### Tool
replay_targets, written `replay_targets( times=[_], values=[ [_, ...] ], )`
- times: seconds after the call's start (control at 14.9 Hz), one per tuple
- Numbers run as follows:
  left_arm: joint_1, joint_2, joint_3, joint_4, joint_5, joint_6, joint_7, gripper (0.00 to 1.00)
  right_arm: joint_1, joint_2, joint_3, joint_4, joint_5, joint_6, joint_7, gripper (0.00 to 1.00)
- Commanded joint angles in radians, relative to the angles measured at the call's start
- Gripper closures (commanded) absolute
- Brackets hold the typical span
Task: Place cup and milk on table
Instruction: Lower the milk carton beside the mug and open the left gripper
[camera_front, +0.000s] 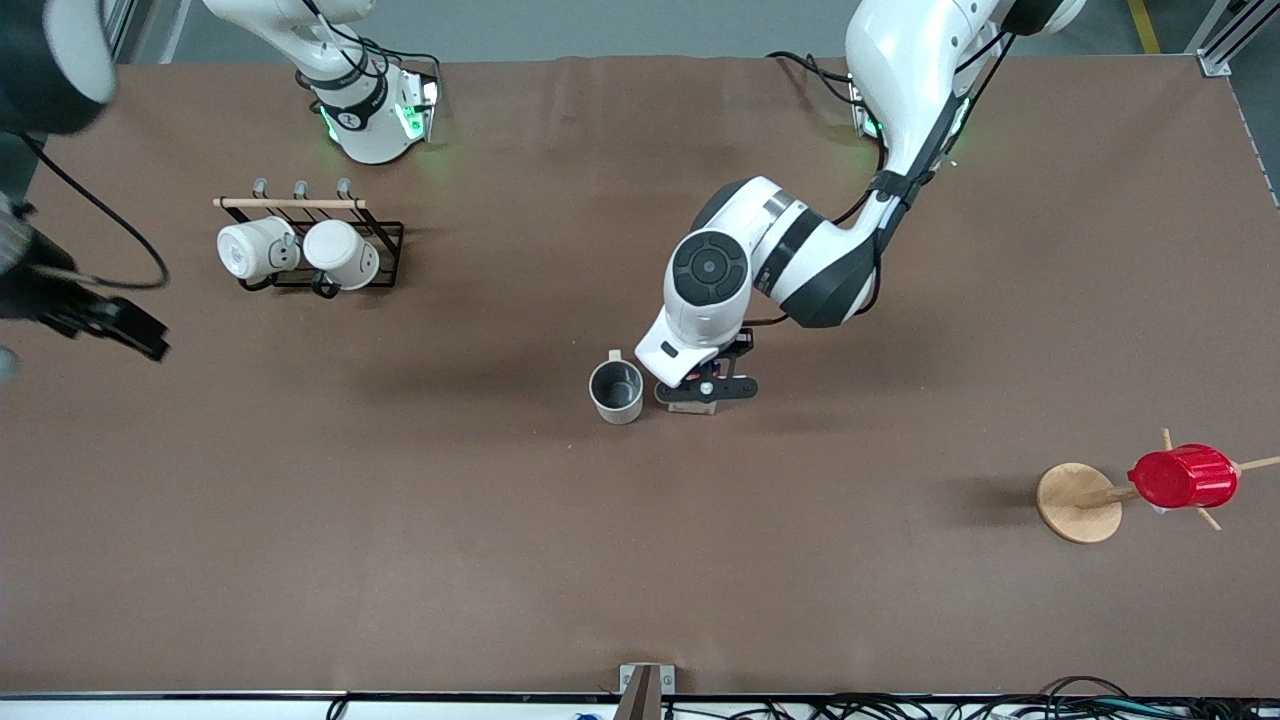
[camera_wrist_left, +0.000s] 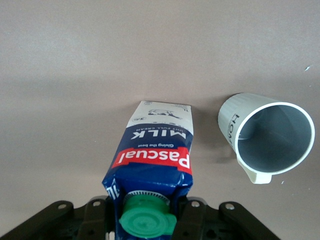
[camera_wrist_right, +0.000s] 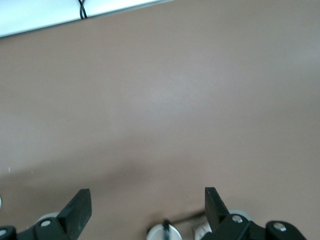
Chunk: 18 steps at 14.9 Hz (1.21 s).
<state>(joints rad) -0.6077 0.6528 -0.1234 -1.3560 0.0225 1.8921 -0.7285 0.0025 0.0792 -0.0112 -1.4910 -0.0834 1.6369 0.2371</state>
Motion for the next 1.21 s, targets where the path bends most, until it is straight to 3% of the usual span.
replay_targets(
  times=[0.0, 0.07, 0.13, 0.6, 0.87, 1.14],
  values=[
    [-0.01, 0.037, 0.021, 0.058, 0.024, -0.024, 0.0, 0.66, -0.006, -0.044, -0.032, 0.0, 0.053, -0.087, -0.129, 0.0],
    [-0.01, 0.037, 0.024, 0.058, 0.024, -0.024, 0.014, 0.38, -0.004, -0.042, -0.03, 0.018, 0.054, -0.106, -0.143, 0.0],
    [-0.01, 0.036, 0.024, 0.057, 0.03, -0.024, 0.04, 0.0, -0.004, -0.041, -0.032, 0.024, 0.054, -0.106, -0.142, 0.0],
    [0.009, -0.077, 0.019, 0.041, 0.069, -0.025, -0.005, 0.0, -0.001, -0.041, -0.032, 0.028, 0.054, -0.104, -0.179, 0.0],
    [0.098, -0.281, 0.019, -0.125, 0.074, -0.024, 0.023, 0.0, -0.001, -0.041, -0.032, 0.028, 0.056, -0.106, -0.179, 0.0],
    [0.218, -0.462, 0.011, -0.241, 0.059, -0.054, 0.182, 0.0, 0.001, -0.041, -0.03, 0.028, 0.056, -0.108, -0.177, 0.0]
  ],
)
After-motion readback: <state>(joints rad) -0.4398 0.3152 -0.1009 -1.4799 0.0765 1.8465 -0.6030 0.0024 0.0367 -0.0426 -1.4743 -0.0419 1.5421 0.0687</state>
